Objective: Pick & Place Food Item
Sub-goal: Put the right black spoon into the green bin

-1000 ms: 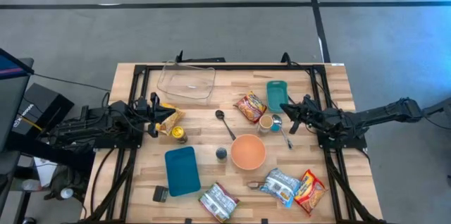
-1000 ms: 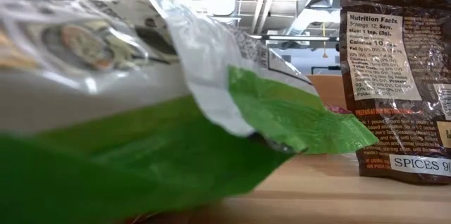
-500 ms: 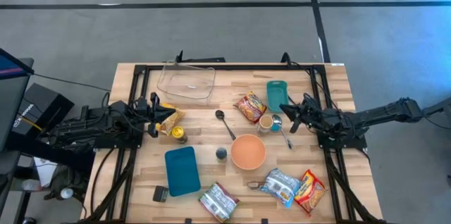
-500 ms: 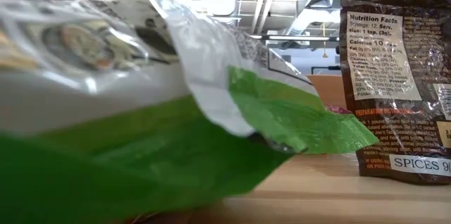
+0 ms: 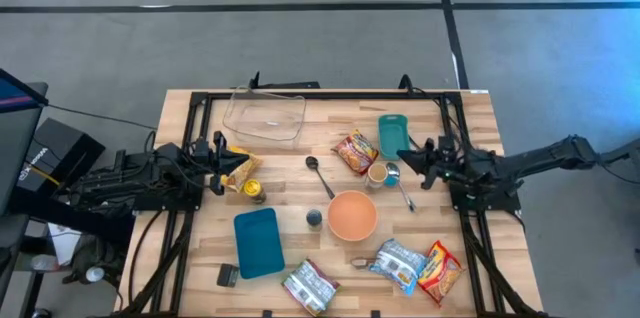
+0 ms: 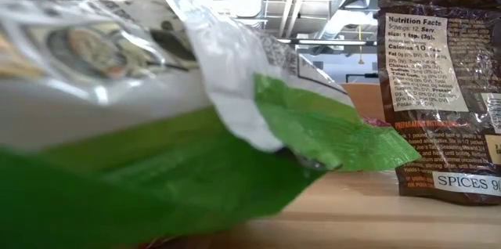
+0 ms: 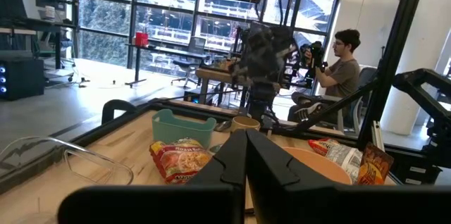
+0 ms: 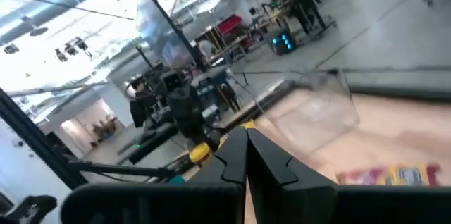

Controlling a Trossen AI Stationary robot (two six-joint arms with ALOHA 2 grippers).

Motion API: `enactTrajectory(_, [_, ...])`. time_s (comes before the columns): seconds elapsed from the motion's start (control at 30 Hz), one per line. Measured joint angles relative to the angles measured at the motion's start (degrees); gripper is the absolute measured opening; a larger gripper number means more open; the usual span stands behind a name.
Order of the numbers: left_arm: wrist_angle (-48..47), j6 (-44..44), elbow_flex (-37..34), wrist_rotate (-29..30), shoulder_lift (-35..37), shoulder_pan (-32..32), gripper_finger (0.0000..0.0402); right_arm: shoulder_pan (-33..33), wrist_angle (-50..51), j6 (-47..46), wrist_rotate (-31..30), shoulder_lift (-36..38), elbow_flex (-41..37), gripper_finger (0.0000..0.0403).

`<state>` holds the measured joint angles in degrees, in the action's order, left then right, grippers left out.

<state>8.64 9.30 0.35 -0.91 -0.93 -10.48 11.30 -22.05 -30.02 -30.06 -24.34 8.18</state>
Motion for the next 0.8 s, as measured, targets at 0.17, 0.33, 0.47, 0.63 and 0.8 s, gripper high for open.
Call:
enactTrajectory(0.17, [0.0, 0.0, 0.0, 0.0, 0.0, 0.0, 0.0001, 0.3, 14.9, 3.0, -2.0, 0.0, 9.2, 0.0001])
enactTrajectory(0.33, [0.0, 0.0, 0.0, 0.0, 0.0, 0.0, 0.0001, 0.1, 36.8, 1.8, -6.5, 0.0, 20.3, 0.0001])
enactTrajectory(0.47, [0.0, 0.0, 0.0, 0.0, 0.0, 0.0, 0.0001, -1.5, 53.2, 0.1, -9.7, -0.2, 28.7, 0.0000])
enactTrajectory(0.63, [0.0, 0.0, 0.0, 0.0, 0.0, 0.0, 0.0001, -5.6, 70.3, -2.0, -11.0, -1.2, 37.2, 0.0000])
enactTrajectory(0.8, [0.0, 0.0, 0.0, 0.0, 0.0, 0.0, 0.0001, -9.2, 82.0, -10.4, -10.0, -2.0, 40.0, 0.0000])
